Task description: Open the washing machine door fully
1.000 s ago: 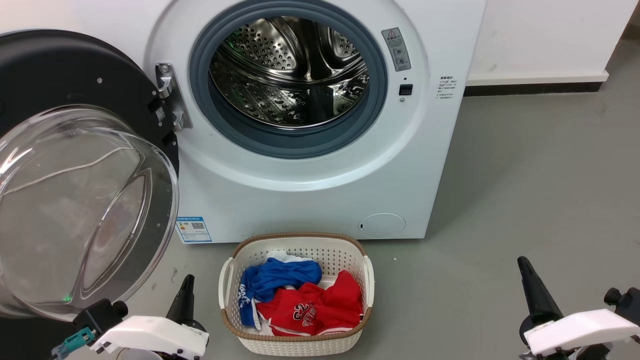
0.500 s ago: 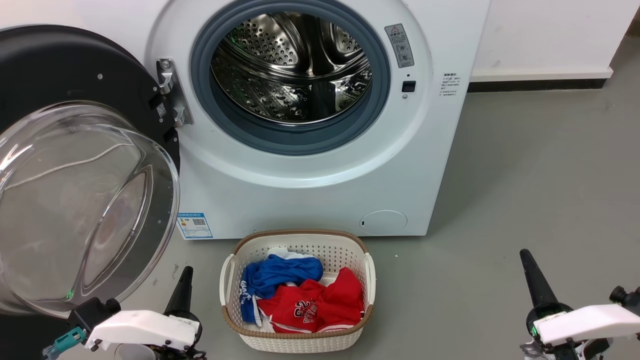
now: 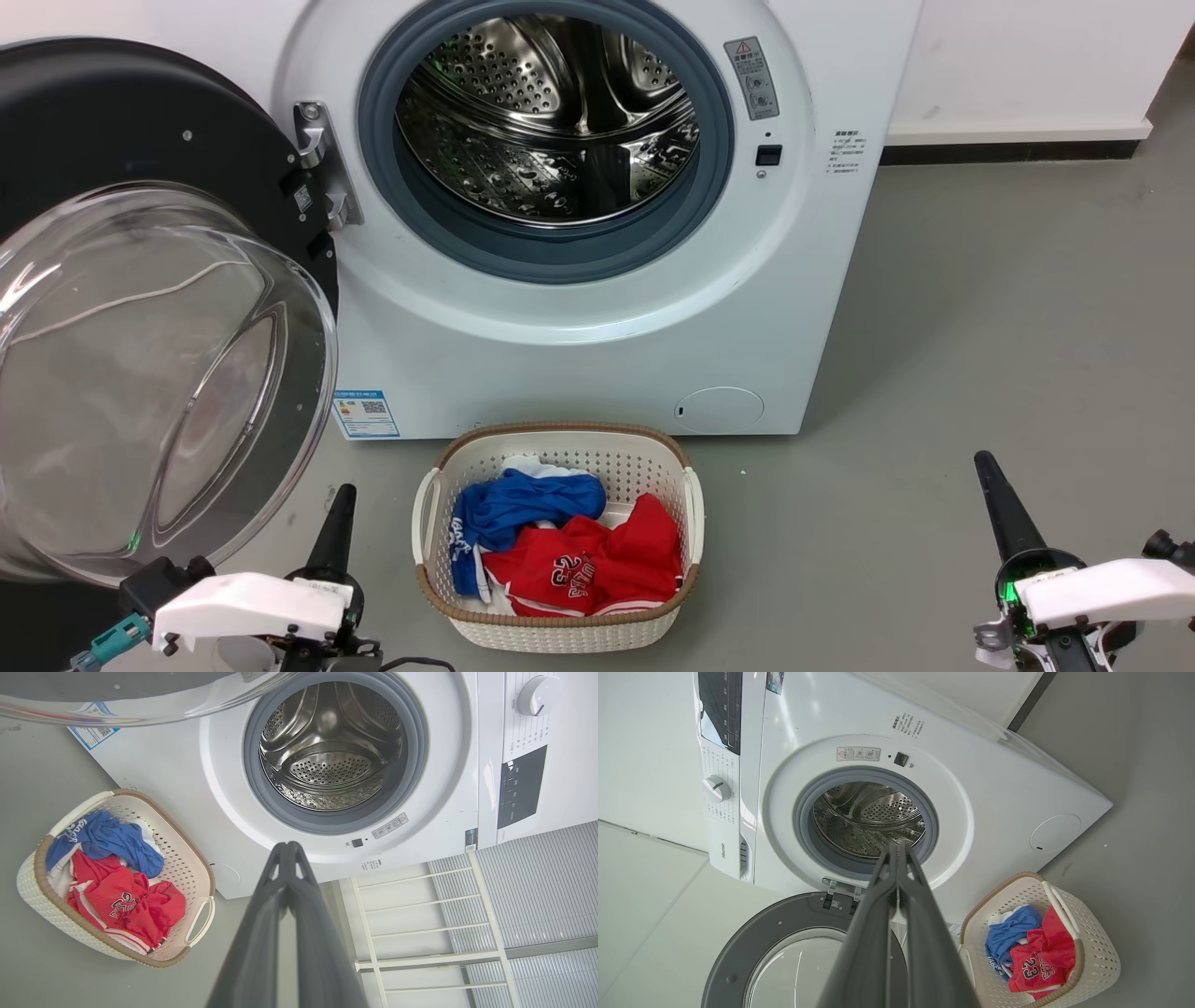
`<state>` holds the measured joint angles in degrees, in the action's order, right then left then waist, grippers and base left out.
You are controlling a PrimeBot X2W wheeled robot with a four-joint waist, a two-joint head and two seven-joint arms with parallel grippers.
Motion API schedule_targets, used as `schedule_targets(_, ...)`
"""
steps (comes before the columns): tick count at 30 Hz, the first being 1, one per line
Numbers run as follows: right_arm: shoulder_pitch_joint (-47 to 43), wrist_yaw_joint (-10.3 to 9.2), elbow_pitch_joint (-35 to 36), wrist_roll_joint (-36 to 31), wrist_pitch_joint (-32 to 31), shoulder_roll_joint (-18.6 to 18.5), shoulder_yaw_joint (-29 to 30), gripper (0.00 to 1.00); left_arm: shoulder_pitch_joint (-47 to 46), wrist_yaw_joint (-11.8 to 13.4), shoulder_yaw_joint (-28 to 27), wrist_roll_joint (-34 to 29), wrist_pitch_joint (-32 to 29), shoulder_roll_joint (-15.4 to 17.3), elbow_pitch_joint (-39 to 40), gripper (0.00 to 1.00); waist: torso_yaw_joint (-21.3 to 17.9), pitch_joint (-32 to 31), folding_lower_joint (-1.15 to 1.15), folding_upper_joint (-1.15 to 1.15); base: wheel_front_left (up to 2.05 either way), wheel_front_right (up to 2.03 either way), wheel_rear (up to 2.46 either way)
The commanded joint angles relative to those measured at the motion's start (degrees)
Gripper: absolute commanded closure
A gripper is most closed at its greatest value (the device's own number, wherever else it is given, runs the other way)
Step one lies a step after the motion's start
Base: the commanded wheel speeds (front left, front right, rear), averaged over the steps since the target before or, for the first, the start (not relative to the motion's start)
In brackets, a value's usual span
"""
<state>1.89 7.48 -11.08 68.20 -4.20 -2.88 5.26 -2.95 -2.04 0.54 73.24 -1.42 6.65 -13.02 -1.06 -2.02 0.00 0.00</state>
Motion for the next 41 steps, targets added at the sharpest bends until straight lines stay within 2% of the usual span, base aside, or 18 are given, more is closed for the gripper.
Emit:
schedule_targets(1,1.4,0.02,0.1,1.7,-0.4,0.0,0.2,1.00,-1.6,-0.6,-0.7,1.3,-0.5,-0.1,0.2,1.00,0.0,0.1,0.00,0.00,0.00,0.00,0.00)
schedule_targets(41,4.3,0.02,-2.6,20.8,-2.1,0.0,1.2,1.00,-3.4,-4.9,-6.2,16.5,-4.5,-3.2,-0.9,1.00,0.9,1.8,0.00,0.00,0.00,0.00,0.00)
